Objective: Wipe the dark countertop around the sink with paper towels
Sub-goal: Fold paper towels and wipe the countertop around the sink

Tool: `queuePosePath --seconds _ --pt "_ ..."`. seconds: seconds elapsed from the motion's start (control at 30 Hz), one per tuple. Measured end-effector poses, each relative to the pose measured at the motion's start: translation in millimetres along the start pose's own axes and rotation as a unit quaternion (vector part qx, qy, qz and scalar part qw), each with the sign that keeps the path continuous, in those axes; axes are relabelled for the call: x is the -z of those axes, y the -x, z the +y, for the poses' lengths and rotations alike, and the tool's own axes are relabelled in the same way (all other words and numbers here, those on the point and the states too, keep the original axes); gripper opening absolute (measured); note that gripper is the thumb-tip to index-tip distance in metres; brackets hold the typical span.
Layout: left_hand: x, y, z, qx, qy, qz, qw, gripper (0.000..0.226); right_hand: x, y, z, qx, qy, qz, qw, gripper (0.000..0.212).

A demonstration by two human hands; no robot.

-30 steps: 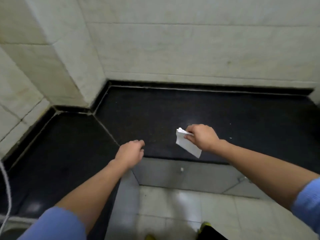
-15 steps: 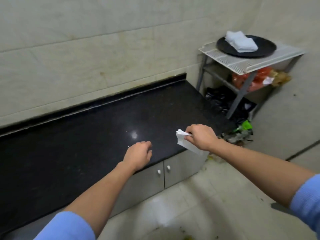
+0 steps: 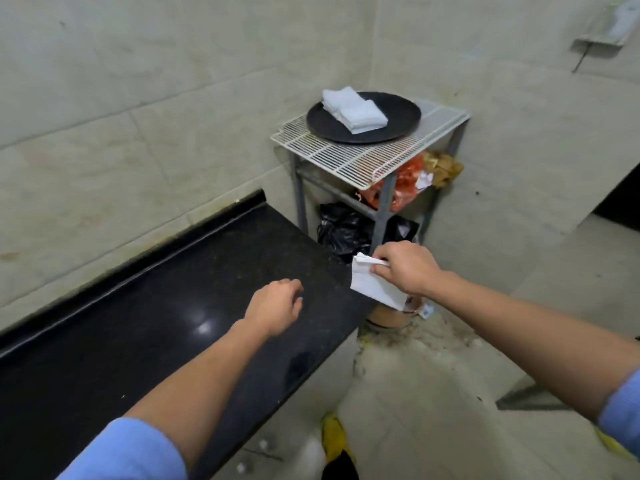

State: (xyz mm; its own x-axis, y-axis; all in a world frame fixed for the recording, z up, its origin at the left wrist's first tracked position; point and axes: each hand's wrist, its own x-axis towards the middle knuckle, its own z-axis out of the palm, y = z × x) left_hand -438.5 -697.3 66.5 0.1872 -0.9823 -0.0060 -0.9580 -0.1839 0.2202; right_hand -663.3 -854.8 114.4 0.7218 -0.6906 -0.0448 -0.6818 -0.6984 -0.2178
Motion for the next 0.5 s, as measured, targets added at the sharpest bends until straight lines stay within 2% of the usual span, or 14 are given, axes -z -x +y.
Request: queuePosePath --seconds 0.27,0.5 --pt "50 -173 12 -0.076 0.029 0.037 0.996 0.019 95 -106 61 -0.028 0.003 0.061 0.998 0.02" --pt "84 -271 10 -0.066 0.053 0.072 0.994 0.016 179 -207 102 -0.007 -0.006 0.164 0.986 0.013"
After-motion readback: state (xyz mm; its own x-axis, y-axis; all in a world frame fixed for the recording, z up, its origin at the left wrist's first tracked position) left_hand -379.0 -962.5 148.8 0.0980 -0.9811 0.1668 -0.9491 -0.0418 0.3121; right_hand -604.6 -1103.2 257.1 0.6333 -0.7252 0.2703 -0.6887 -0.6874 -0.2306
